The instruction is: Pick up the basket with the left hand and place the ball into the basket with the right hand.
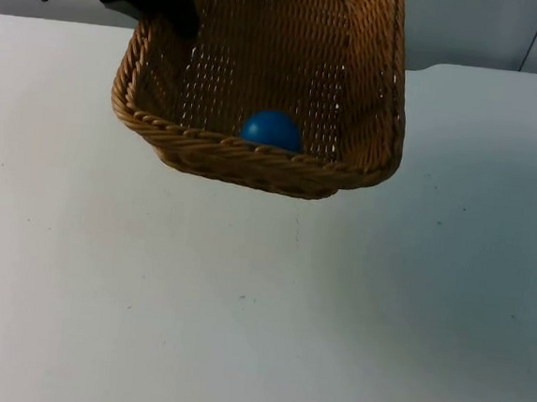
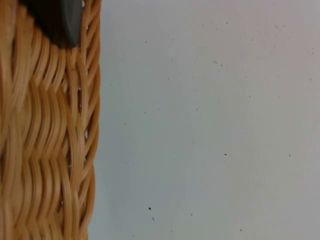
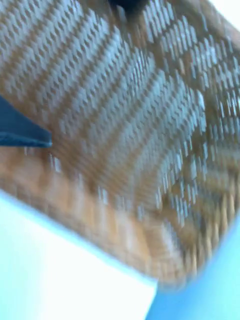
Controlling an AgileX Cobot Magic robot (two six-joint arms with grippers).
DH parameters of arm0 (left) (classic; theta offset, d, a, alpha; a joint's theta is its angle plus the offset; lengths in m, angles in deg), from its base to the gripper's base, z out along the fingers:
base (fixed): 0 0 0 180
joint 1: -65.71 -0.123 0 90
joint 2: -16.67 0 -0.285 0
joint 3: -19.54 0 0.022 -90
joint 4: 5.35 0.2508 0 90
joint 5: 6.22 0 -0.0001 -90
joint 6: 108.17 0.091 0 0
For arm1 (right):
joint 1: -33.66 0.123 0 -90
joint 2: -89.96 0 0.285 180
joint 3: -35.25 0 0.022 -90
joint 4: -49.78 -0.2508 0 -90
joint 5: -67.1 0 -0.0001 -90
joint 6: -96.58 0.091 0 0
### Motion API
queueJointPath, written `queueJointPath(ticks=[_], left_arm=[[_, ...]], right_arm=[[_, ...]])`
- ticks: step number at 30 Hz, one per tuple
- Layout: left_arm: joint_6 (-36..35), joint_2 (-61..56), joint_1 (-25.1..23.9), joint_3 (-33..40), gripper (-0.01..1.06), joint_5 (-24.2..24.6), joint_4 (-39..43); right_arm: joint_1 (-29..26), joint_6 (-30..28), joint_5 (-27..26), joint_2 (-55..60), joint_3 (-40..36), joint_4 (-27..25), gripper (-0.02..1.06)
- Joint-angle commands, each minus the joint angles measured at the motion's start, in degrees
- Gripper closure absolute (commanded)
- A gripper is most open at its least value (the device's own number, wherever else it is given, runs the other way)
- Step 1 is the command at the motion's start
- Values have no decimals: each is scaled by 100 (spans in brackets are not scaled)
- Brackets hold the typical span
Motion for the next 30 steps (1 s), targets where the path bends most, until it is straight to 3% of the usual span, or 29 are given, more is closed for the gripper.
queueJointPath(ticks=[1,7,10,13,16,25,30], left_arm=[[-12,-58,-16,-59,105,-104,-159],[-12,-58,-16,-59,105,-118,-159],[-12,-58,-16,-59,105,-120,-148],[-12,-58,-16,-59,105,-120,-148],[-12,-58,-16,-59,105,-120,-148],[-12,-58,-16,-59,105,-105,-148],[-12,-58,-16,-59,105,-68,-148]], right_arm=[[-448,-303,-77,-175,26,75,0],[-1152,-344,-64,-222,18,14,0],[-1767,-513,-110,-222,-25,-282,0],[-2109,-513,-212,-222,-149,-415,0],[-2437,-572,-352,-226,-380,-883,0],[-2479,-650,-544,-486,-755,-1048,0],[-2479,-659,-226,-931,-768,-996,0]])
